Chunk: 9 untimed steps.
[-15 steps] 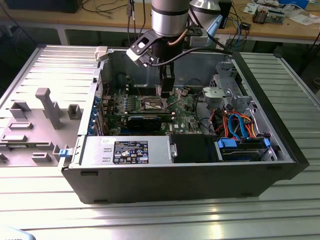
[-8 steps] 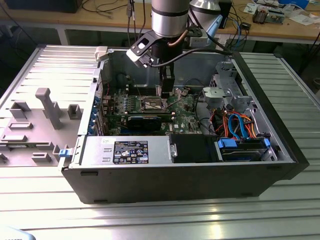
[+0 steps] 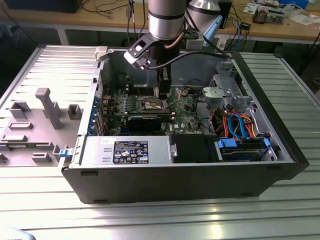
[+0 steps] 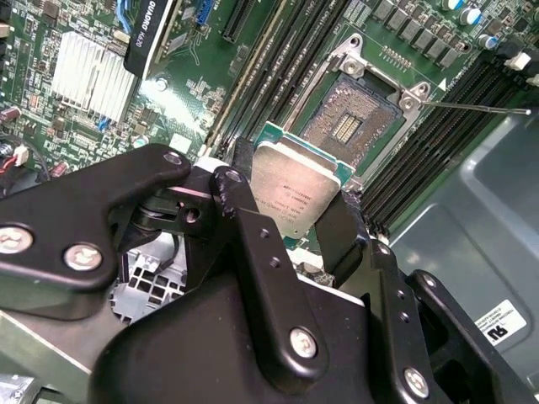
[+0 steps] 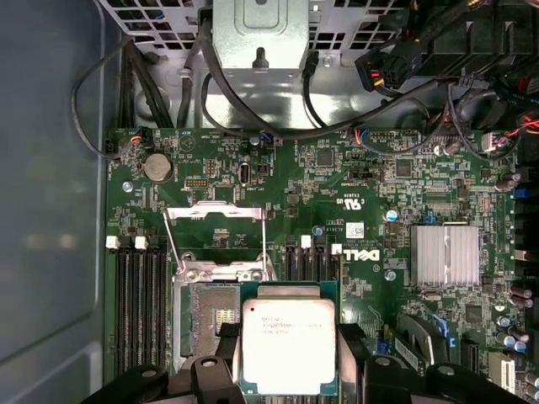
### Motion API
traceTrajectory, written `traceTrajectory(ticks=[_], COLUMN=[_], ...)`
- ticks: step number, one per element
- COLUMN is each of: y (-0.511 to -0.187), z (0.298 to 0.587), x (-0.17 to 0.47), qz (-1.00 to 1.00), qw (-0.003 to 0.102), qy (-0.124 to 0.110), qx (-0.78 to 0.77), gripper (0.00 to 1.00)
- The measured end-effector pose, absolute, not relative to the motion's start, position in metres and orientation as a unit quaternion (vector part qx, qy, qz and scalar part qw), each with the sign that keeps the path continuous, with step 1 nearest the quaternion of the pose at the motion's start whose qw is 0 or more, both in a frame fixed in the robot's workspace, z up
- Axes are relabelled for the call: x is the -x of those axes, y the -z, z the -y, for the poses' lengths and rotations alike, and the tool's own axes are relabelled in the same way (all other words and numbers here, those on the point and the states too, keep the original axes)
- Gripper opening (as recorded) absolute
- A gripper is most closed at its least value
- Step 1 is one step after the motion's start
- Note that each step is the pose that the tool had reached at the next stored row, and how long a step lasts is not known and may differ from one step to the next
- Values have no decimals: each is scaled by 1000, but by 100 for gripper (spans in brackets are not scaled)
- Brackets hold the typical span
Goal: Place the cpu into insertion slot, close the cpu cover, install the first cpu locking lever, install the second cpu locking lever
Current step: 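Place the cpu into insertion slot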
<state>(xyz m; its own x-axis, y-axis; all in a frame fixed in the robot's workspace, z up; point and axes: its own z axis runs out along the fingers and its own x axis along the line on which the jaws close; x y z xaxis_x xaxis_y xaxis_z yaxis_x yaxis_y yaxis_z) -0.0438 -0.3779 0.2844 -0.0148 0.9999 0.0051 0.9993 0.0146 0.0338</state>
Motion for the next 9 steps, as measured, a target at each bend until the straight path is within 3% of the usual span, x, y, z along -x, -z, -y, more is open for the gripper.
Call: traceTrajectory(ticks=[9], y=[-282], z=[378], x=[44], qz=[-712], qw=[10], qy=[-14], qx=[-702], gripper=[54])
